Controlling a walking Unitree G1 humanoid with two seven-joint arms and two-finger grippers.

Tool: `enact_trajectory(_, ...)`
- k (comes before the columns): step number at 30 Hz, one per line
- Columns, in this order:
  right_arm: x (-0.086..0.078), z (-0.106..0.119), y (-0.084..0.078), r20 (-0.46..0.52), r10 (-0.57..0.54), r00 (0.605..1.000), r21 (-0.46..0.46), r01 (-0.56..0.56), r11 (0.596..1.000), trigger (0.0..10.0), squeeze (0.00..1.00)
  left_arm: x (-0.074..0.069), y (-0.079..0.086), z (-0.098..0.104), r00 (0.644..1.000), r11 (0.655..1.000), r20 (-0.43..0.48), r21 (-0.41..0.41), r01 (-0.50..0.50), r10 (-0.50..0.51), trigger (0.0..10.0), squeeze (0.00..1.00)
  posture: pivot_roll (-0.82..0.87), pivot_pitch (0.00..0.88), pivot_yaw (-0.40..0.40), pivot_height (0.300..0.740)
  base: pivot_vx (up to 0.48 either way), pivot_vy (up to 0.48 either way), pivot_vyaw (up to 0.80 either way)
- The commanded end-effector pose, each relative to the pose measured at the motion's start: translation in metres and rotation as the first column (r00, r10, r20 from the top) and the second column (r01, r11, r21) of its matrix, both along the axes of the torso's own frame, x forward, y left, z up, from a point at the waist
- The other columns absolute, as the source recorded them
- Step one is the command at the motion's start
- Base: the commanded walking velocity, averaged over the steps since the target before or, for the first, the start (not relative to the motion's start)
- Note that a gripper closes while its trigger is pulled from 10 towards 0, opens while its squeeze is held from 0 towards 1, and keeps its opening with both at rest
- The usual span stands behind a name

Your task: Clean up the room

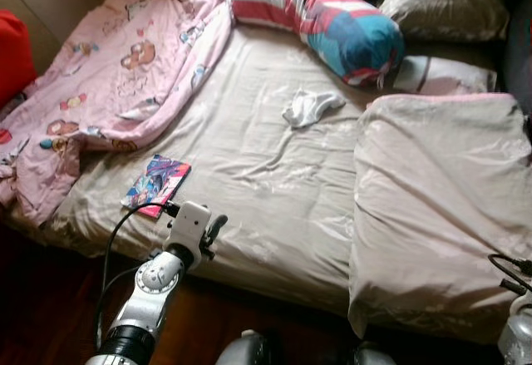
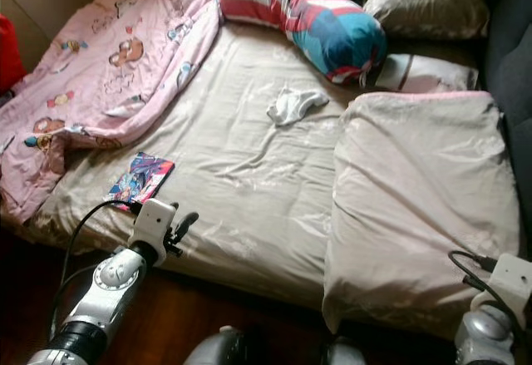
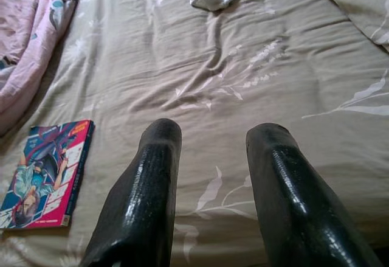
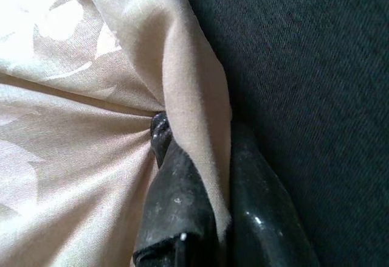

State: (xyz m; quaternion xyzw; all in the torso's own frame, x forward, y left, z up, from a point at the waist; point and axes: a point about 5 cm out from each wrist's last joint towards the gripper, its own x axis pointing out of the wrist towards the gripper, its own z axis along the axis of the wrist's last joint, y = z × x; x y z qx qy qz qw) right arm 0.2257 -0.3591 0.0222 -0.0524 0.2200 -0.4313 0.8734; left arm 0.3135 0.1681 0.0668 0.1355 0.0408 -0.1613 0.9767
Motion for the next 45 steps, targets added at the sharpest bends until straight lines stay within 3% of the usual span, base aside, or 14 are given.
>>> enact_trajectory(1, -0.015, -0.014, 0.002, -0.033, -0.053, 0.998, 0.043, 0.054, 0.998, 10.0, 1.00, -0.006, 0.010, -0.010, 0.999, 1.000, -0.037, 0.011, -0.025, 0.025, 10.0, 0.00, -0.04, 0.161, 0.125, 0.705, 0.000, 0.000, 0.00)
enact_trajectory(9, -0.003, -0.004, 0.008, 0.068, -0.028, 0.997, -0.010, 0.028, 1.000, 10.0, 1.00, -0.009, 0.006, -0.014, 0.999, 1.000, -0.044, 0.006, -0.017, 0.017, 10.0, 0.00, -0.04, 0.163, 0.123, 0.705, 0.000, 0.000, 0.00)
enact_trajectory(13, 0.010, 0.006, 0.018, 0.171, 0.062, 0.983, -0.038, -0.056, 0.998, 10.0, 1.00, -0.009, 0.007, -0.015, 0.999, 1.000, -0.048, 0.006, -0.018, 0.018, 10.0, 0.00, -0.04, 0.162, 0.121, 0.705, 0.000, 0.000, 0.00)
enact_trajectory(15, 0.028, 0.015, 0.038, 0.309, 0.185, 0.933, -0.017, -0.188, 0.982, 10.0, 1.00, -0.009, 0.007, -0.017, 0.998, 1.000, -0.055, 0.004, -0.023, 0.023, 10.0, 0.00, -0.05, 0.161, 0.117, 0.705, 0.000, 0.000, 0.00)
enact_trajectory(16, 0.045, 0.024, 0.060, 0.375, 0.321, 0.870, -0.051, -0.327, 0.944, 10.0, 0.96, -0.009, 0.008, -0.019, 0.998, 0.999, -0.061, -0.003, -0.032, 0.032, 10.0, 0.00, -0.05, 0.160, 0.112, 0.705, 0.000, 0.000, 0.00)
enact_trajectory(17, 0.049, 0.026, 0.068, 0.382, 0.368, 0.848, -0.070, -0.370, 0.926, 10.0, 0.96, -0.009, 0.007, -0.019, 0.997, 0.999, -0.063, -0.005, -0.035, 0.035, 10.0, 0.00, -0.05, 0.160, 0.112, 0.705, 0.000, 0.000, 0.00)
enact_trajectory(18, 0.054, 0.029, 0.075, 0.383, 0.413, 0.826, -0.087, -0.413, 0.907, 10.0, 0.49, -0.010, 0.007, -0.020, 0.997, 0.999, -0.065, -0.010, -0.041, 0.040, 10.0, 0.00, -0.06, 0.158, 0.109, 0.705, 0.000, 0.000, 0.00)
enact_trajectory(19, 0.056, 0.030, 0.079, 0.384, 0.437, 0.813, -0.096, -0.435, 0.895, 10.0, 0.49, -0.010, 0.007, -0.020, 0.997, 0.999, -0.067, -0.013, -0.044, 0.043, 10.0, 0.00, -0.06, 0.156, 0.105, 0.705, 0.000, 0.000, 0.00)
enact_trajectory(20, 0.060, 0.031, 0.086, 0.386, 0.464, 0.798, -0.100, -0.464, 0.880, 10.0, 0.00, -0.010, 0.006, -0.021, 0.996, 0.999, -0.069, -0.017, -0.049, 0.047, 10.0, 0.00, -0.06, 0.155, 0.101, 0.705, 0.000, 0.000, 0.00)
enact_trajectory(26, 0.067, 0.026, 0.107, 0.417, 0.491, 0.765, -0.035, -0.526, 0.849, 10.0, 0.00, -0.011, 0.006, -0.025, 0.994, 0.997, -0.082, -0.030, -0.070, 0.067, 10.0, 0.00, -0.06, 0.148, 0.085, 0.705, 0.000, 0.000, 0.00)
enact_trajectory(32, 0.060, 0.005, 0.123, 0.381, 0.487, 0.786, 0.068, -0.549, 0.833, 10.0, 0.00, -0.012, 0.008, -0.028, 0.991, 0.994, -0.092, -0.042, -0.097, 0.093, 10.0, 0.00, -0.06, 0.143, 0.080, 0.719, 0.000, 0.000, 0.00)
enact_trajectory(35, 0.058, -0.001, 0.127, 0.367, 0.488, 0.792, 0.093, -0.553, 0.828, 10.0, 0.00, -0.012, 0.009, -0.029, 0.991, 0.994, -0.096, -0.045, -0.102, 0.097, 10.0, 0.00, -0.06, 0.142, 0.080, 0.739, 0.000, 0.000, 0.00)
enact_trajectory(45, 0.049, -0.017, 0.136, 0.314, 0.505, 0.804, 0.168, -0.571, 0.804, 10.0, 0.00, -0.017, 0.019, -0.041, 0.971, 0.979, -0.158, -0.069, -0.191, 0.179, 10.0, 0.00, -0.07, 0.133, 0.081, 0.740, 0.000, 0.000, 0.00)
